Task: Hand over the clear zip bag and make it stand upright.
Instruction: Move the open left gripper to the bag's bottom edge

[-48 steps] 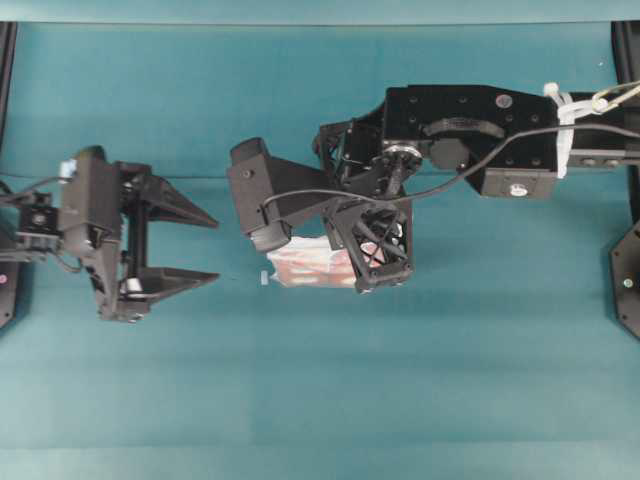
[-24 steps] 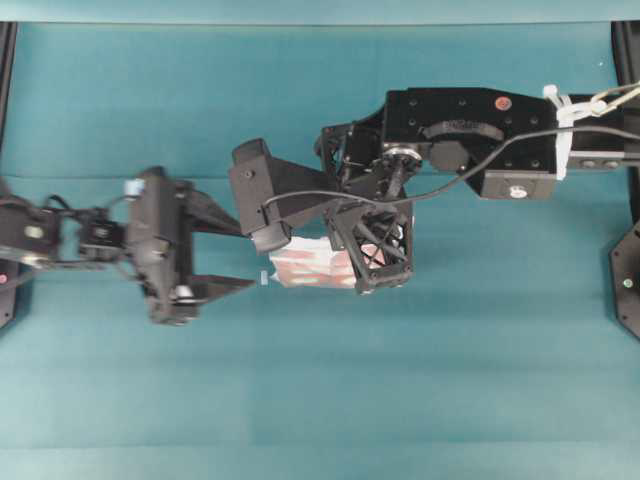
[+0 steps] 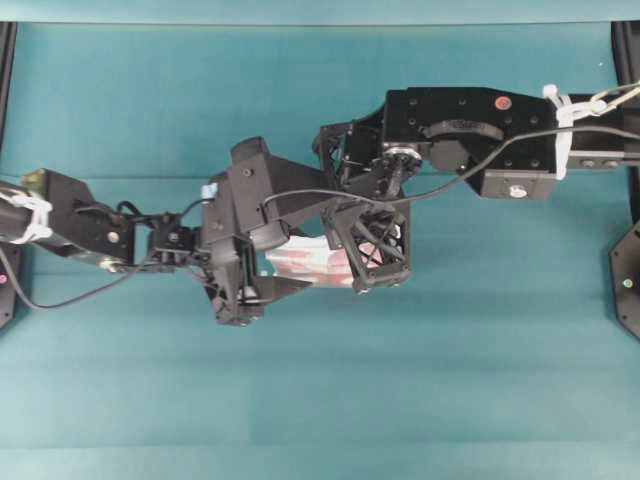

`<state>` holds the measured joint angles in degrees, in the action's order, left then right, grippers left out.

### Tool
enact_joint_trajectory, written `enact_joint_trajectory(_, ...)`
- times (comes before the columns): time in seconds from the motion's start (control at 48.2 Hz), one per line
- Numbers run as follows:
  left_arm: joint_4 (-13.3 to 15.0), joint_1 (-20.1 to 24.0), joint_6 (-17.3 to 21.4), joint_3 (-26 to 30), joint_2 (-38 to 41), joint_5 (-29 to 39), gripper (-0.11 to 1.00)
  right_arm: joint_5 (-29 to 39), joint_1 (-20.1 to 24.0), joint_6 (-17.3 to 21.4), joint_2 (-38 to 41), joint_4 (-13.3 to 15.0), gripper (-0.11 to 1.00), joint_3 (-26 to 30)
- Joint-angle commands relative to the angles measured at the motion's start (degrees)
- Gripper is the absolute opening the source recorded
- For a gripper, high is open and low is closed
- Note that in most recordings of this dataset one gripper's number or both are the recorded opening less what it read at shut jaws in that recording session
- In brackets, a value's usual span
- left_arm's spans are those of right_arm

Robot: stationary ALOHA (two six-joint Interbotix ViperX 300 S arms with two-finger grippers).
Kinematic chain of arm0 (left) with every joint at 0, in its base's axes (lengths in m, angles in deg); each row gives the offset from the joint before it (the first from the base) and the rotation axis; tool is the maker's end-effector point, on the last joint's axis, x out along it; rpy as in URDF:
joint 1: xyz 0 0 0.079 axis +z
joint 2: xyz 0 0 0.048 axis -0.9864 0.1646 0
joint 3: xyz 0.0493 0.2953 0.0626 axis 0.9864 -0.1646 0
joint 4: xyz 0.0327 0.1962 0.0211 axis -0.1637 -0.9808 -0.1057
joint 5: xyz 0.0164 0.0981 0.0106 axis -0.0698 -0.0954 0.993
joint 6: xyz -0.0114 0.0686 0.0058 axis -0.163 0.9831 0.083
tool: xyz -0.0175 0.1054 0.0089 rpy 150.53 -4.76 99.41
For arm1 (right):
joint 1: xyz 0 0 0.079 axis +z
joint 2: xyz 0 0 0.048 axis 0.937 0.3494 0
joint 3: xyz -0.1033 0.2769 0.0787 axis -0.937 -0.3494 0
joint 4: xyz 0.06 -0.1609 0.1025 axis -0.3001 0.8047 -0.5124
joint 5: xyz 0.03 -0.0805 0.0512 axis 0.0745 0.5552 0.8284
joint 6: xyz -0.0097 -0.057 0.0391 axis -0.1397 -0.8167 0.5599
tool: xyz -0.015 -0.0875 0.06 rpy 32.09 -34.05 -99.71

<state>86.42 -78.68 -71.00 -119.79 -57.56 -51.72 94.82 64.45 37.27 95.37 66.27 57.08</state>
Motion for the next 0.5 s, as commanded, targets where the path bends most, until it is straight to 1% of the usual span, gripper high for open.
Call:
enact_joint_trajectory(0.0,-0.1,-0.2,-0.5,1.1,0.9,-1.6,0.90,-0.3,0.1,0.5,-1.5,0.0,0.01,0.4)
enact_joint_trajectory(0.145,-0.1,-0.2,-2.2,1.1,2.2,-4.0,0.89,-0.3,0.1,0.5,-1.5,0.0,0.01,0.4)
enact_joint_trajectory(0.27,-0.1,-0.4,-3.3,1.1,2.5,-4.7,0.88,-0.3,0.1,0.5,-1.5,0.0,0.01,0.4)
enact_joint_trajectory(0.373,-0.1,-0.4,-3.4,1.1,2.6,-4.7,0.83,-0.4,0.0,0.5,-1.5,0.0,0.01,0.4)
enact_joint_trajectory(0.477,-0.1,-0.4,-3.5,1.2,2.6,-4.6,0.76,-0.3,0.1,0.7,-1.4,0.0,0.01,0.4)
